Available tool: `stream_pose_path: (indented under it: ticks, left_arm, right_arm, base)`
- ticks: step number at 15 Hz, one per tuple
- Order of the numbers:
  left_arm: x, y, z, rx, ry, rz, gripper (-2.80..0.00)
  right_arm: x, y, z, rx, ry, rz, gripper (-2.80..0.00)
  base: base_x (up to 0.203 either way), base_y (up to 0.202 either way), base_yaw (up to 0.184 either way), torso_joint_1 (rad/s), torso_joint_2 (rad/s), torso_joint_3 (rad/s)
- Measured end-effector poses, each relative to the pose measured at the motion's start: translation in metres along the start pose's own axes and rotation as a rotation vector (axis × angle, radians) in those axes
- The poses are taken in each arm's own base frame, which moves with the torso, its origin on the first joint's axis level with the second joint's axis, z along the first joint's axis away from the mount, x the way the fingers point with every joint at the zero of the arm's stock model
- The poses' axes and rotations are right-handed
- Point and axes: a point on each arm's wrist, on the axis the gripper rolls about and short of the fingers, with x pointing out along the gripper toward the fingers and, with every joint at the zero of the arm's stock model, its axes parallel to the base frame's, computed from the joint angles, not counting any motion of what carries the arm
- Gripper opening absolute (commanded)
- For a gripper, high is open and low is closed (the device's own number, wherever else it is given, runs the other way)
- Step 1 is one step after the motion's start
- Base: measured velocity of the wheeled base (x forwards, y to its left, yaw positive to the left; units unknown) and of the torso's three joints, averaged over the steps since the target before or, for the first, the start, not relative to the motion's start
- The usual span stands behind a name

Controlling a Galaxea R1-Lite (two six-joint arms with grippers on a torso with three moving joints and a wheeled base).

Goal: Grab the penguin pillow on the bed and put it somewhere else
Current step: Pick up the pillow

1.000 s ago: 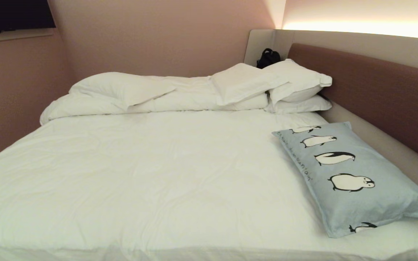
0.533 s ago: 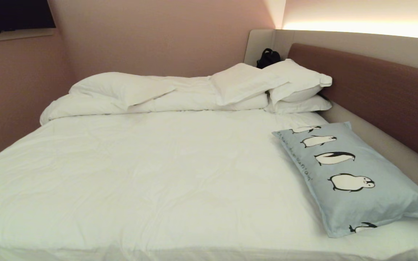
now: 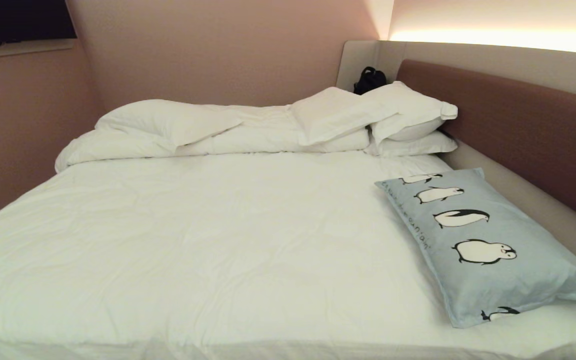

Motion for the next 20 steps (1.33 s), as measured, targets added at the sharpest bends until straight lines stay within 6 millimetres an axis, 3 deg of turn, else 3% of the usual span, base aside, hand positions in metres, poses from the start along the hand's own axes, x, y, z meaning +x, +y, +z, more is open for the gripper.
stream_pose_path:
  ticks: [20]
  left_arm:
    - [0.0, 0.0, 0.0, 0.0, 0.0, 0.0, -2.8]
  right_arm:
    - [0.0, -0.0001, 0.0, -0.003, 0.0, -0.006, -2.8]
  base:
    - [0.0, 0.0, 0.0, 0.0, 0.0, 0.0]
